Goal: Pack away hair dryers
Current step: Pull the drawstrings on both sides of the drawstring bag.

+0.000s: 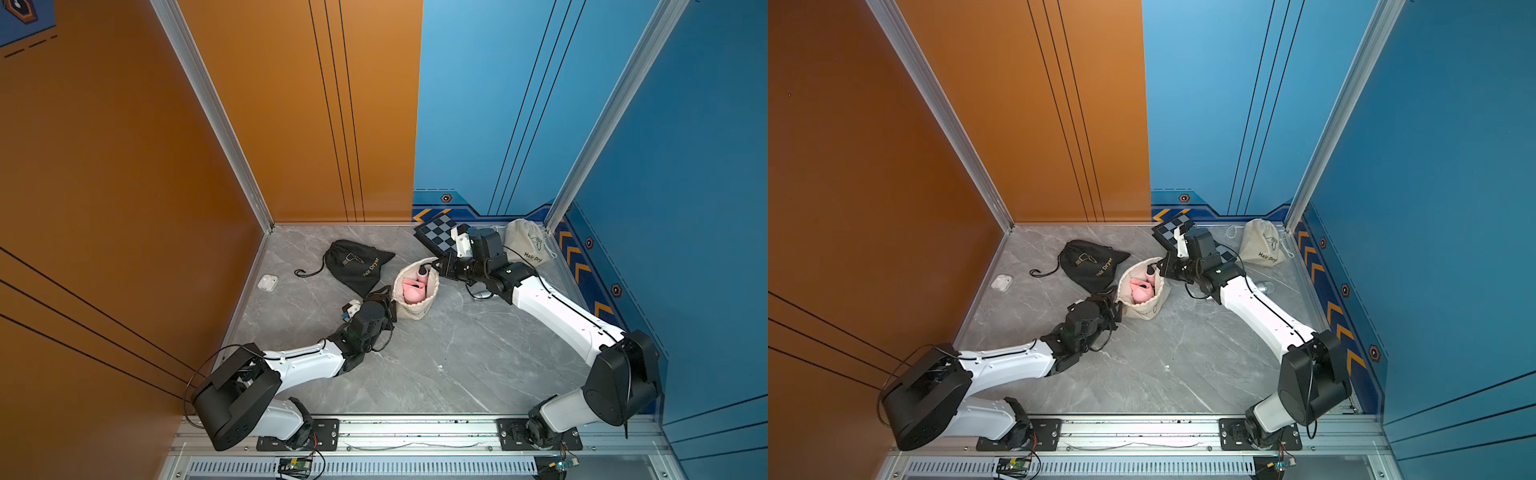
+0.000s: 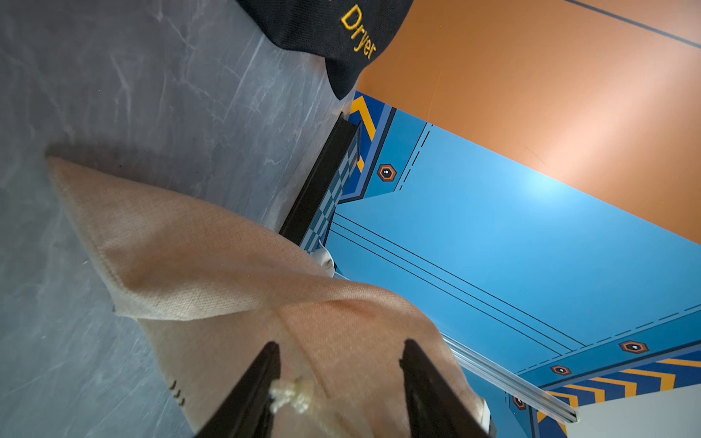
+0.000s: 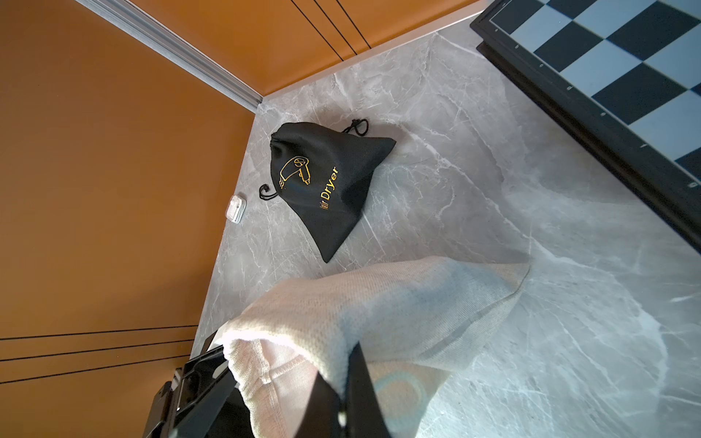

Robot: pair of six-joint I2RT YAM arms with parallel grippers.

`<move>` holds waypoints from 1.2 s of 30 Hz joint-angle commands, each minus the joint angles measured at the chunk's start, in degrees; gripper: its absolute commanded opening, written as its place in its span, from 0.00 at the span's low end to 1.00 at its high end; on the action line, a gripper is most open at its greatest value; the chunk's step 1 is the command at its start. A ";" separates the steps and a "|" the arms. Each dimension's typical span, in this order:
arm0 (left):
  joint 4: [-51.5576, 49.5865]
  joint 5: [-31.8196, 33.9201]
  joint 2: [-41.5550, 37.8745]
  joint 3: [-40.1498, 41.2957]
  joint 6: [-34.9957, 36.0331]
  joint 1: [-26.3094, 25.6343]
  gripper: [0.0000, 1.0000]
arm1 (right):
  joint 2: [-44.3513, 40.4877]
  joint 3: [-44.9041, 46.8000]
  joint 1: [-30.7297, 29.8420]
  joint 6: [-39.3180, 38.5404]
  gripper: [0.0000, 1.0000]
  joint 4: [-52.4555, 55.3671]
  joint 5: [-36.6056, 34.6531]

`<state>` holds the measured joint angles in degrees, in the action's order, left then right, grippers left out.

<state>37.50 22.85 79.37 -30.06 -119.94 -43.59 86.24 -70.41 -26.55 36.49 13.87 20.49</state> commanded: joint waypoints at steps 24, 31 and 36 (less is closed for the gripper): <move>5.29 -0.88 -0.34 0.26 1.28 -0.12 0.33 | -1.33 0.00 0.44 0.78 0.00 -2.71 -0.19; 10.18 -1.58 3.23 0.91 2.08 0.61 0.08 | -1.60 0.10 0.51 0.69 0.00 -2.66 -0.26; 12.42 -2.50 2.95 1.89 4.71 2.47 0.00 | -1.60 0.28 0.71 0.66 0.00 -2.54 -0.35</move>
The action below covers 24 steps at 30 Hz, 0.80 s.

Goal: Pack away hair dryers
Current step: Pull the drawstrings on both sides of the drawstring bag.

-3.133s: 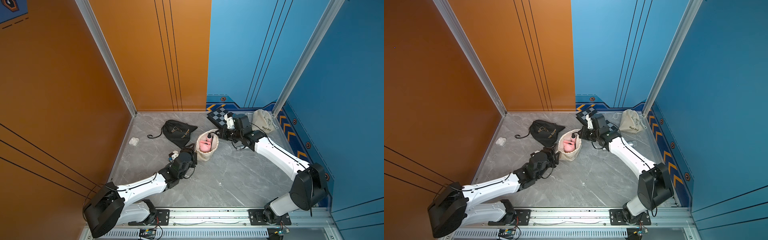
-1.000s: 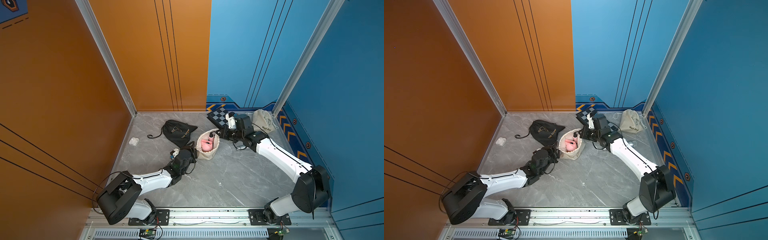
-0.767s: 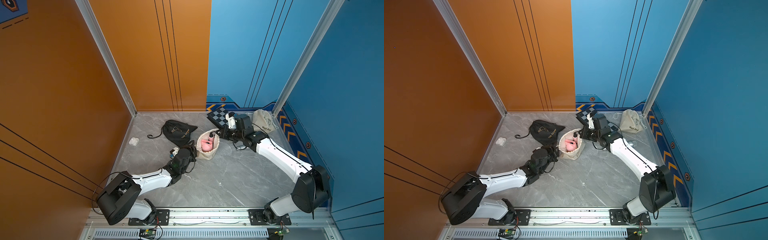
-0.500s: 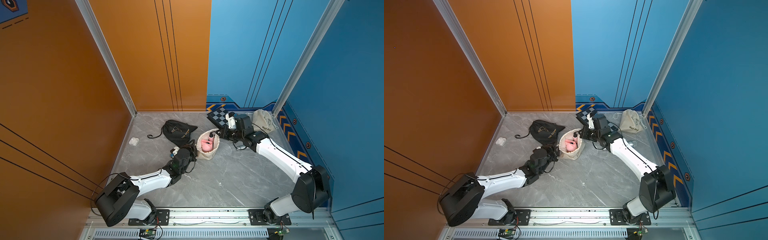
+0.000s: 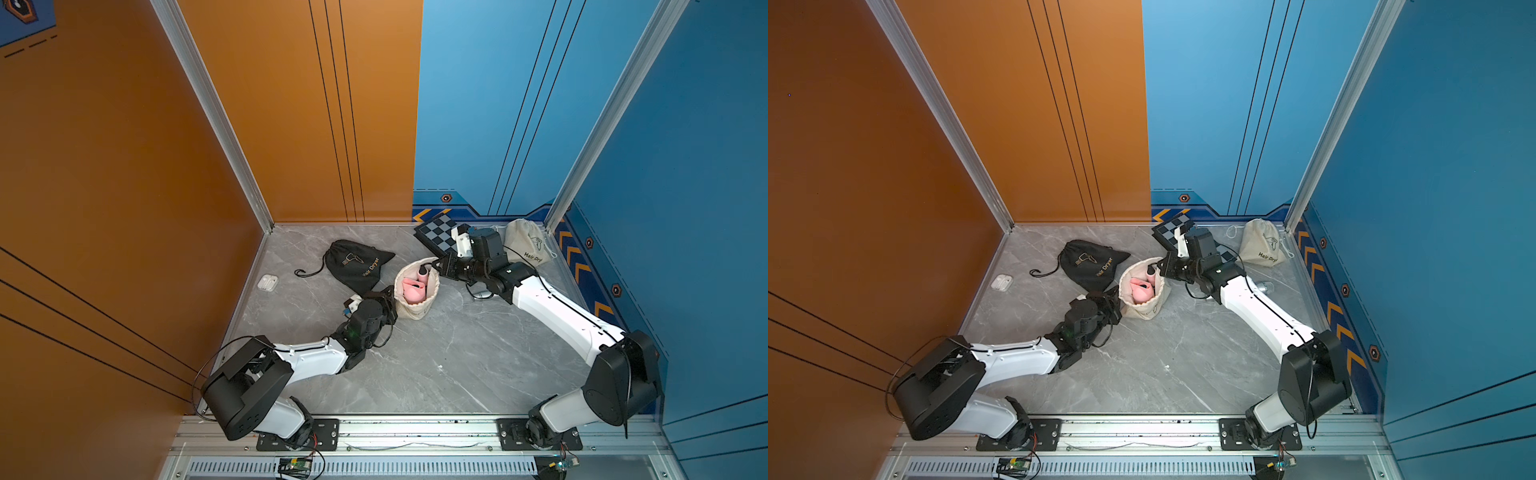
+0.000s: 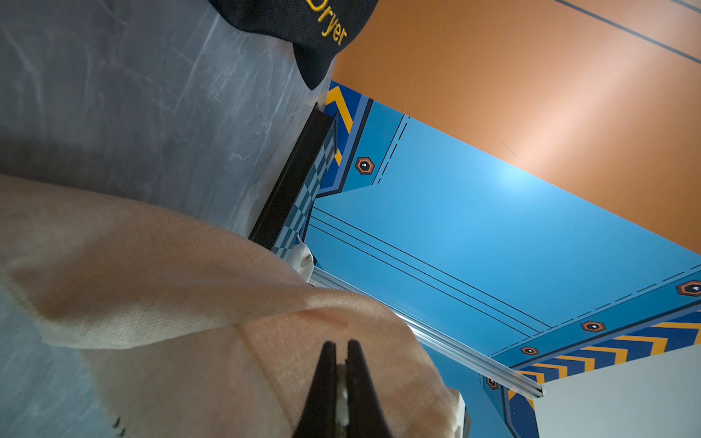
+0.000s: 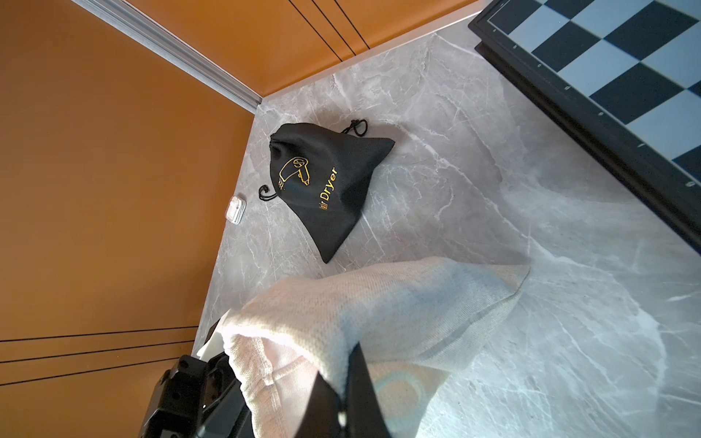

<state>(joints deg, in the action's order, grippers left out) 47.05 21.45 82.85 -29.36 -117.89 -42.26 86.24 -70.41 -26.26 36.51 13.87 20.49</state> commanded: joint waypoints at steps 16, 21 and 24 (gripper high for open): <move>2.76 -22.47 1.75 -8.03 13.00 18.35 0.00 | -1.50 1.33 0.74 -0.48 0.00 -3.55 0.17; 2.75 -28.58 6.53 -17.68 13.80 21.61 0.00 | -0.84 -1.21 -0.02 -0.68 0.00 -5.26 0.32; 2.80 -31.86 8.82 -22.97 13.99 23.46 0.00 | 0.74 -4.20 -0.32 -1.56 0.00 -5.53 0.19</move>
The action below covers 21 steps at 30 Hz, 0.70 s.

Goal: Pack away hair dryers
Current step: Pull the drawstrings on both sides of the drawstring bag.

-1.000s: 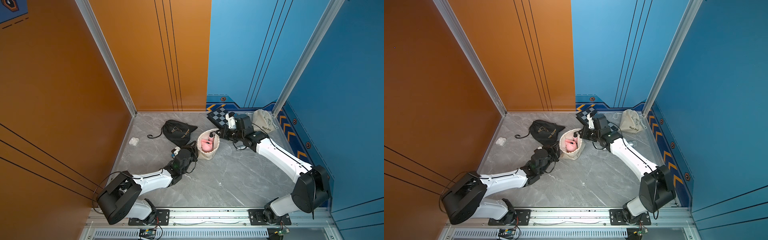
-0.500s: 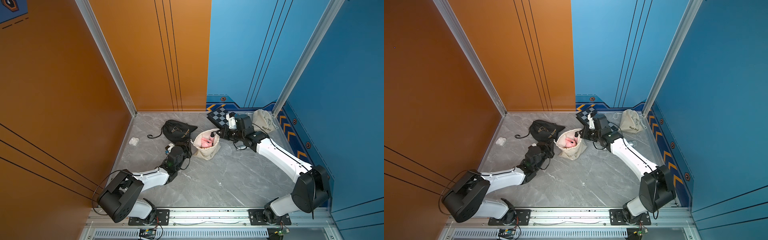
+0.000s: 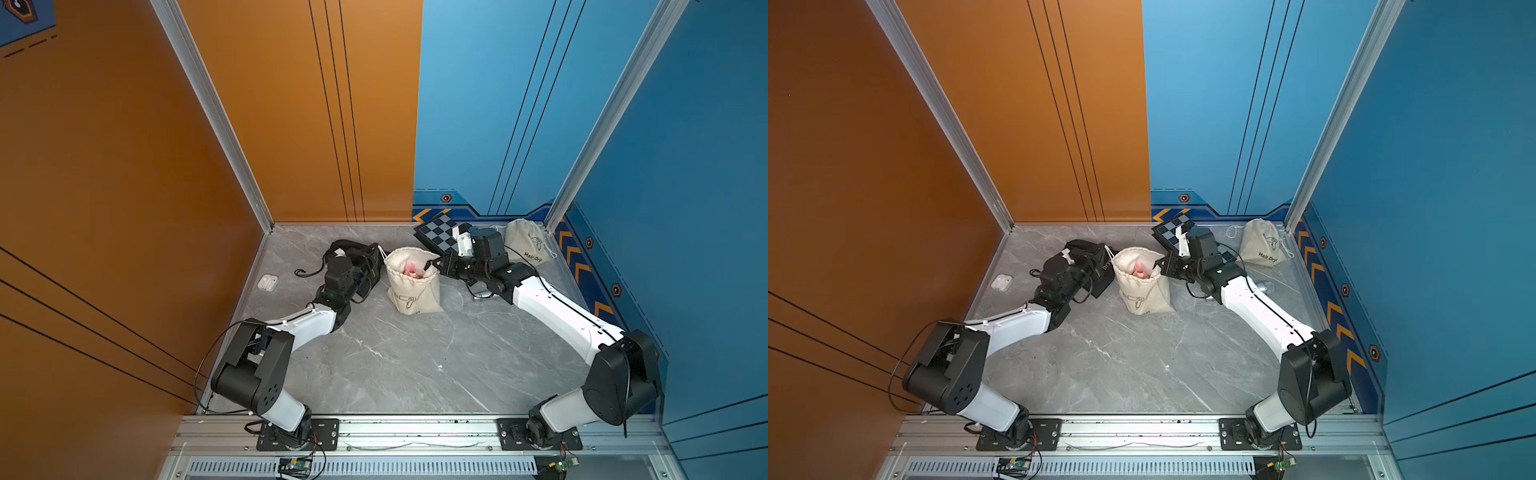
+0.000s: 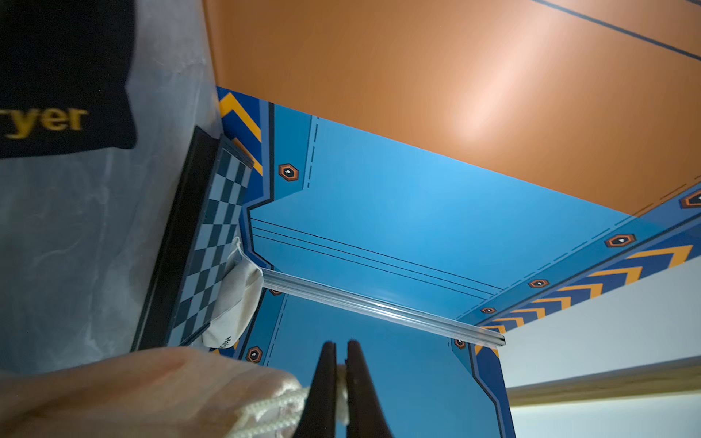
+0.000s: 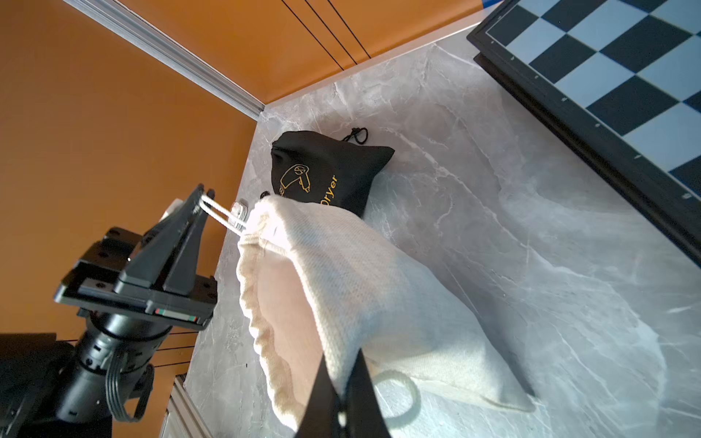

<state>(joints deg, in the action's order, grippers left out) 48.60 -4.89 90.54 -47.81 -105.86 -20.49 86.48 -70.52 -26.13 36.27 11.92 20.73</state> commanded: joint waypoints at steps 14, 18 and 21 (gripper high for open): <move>8.04 -14.87 11.45 -9.85 0.56 5.65 0.00 | 11.92 -10.47 3.14 -3.28 0.00 -16.60 6.03; 10.88 -15.47 13.48 -8.83 -0.12 4.69 0.00 | 12.48 -8.72 3.71 -4.28 0.00 -17.10 6.71; 11.91 -15.94 14.26 -8.78 -0.05 4.05 0.00 | 11.45 -6.21 3.92 -4.43 0.02 -17.51 6.16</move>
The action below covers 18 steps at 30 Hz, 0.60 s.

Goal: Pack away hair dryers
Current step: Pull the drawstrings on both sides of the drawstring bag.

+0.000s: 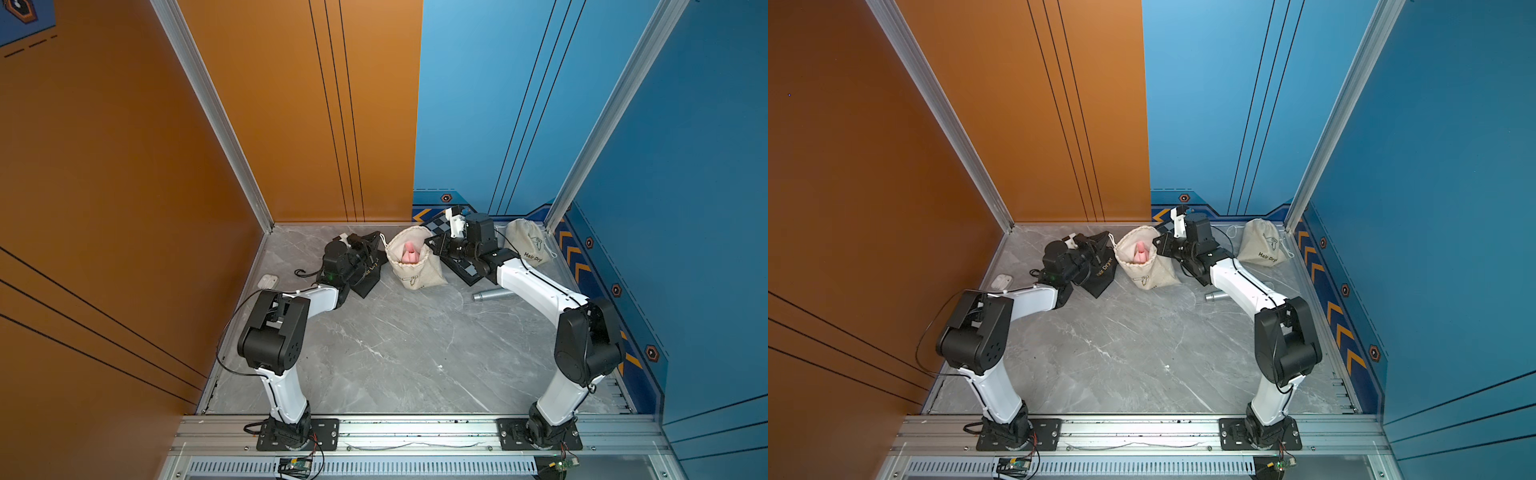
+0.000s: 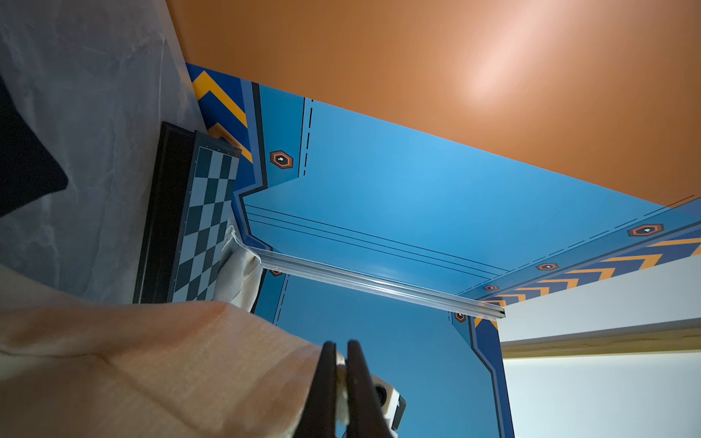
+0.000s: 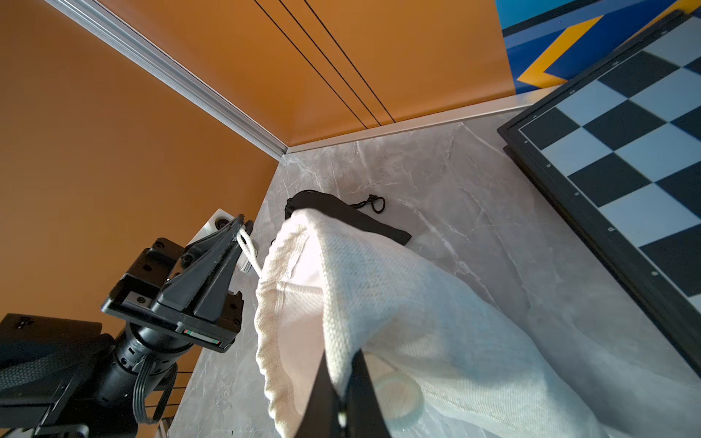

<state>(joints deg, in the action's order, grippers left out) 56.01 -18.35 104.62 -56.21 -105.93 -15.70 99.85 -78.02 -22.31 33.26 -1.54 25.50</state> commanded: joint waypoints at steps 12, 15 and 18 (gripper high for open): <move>8.53 -3.62 5.32 -5.65 -0.95 -6.51 0.00 | -5.91 6.38 1.81 -3.23 0.39 -3.03 1.40; 9.45 -3.26 6.21 -5.80 -1.64 -7.32 0.00 | -7.68 8.06 2.02 -3.84 0.45 -2.61 0.60; 9.64 -3.21 6.56 -5.77 -1.73 -7.45 0.00 | -9.07 8.92 2.09 -5.23 0.48 -0.40 -0.80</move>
<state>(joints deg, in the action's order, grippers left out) 63.11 -20.32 110.30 -60.66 -107.37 -23.20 93.21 -70.08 -20.40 30.13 -2.98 25.63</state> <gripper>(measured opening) 0.058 0.473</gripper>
